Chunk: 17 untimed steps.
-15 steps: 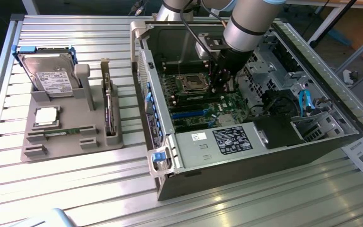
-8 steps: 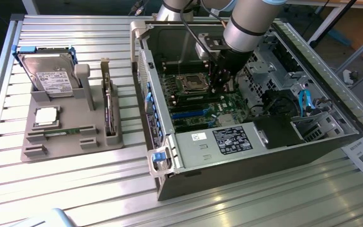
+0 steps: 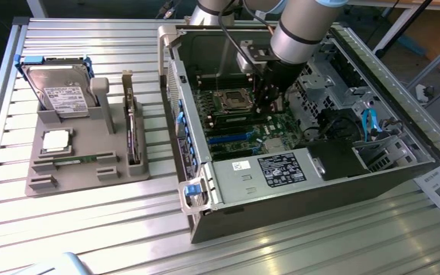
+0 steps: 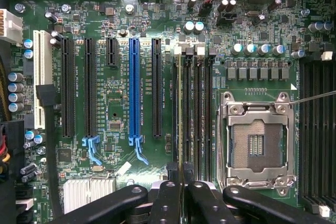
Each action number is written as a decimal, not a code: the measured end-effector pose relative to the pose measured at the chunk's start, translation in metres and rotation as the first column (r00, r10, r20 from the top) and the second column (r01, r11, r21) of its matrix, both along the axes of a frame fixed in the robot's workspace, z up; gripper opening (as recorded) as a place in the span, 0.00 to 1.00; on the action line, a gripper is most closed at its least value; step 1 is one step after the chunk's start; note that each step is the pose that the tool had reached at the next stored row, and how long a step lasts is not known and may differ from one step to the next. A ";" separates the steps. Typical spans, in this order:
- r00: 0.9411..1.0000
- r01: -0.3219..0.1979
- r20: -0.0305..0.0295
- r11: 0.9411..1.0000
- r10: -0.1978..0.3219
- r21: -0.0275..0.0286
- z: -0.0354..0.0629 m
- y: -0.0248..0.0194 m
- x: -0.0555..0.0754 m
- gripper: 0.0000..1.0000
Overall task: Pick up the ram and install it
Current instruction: 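Insert the ram into the slot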
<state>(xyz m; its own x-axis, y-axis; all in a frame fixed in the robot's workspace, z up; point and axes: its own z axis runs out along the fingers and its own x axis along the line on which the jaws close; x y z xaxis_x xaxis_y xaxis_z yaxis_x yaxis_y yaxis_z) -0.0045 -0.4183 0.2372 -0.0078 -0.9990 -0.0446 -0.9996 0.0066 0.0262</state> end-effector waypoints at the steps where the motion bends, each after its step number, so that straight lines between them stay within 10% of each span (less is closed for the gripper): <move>1: 1.000 0.000 0.000 1.000 0.000 0.000 -0.0004 0.0000 0.000 0.12; 17: 1.000 0.000 0.000 1.000 0.000 0.000 -0.0052 0.0000 0.000 0.12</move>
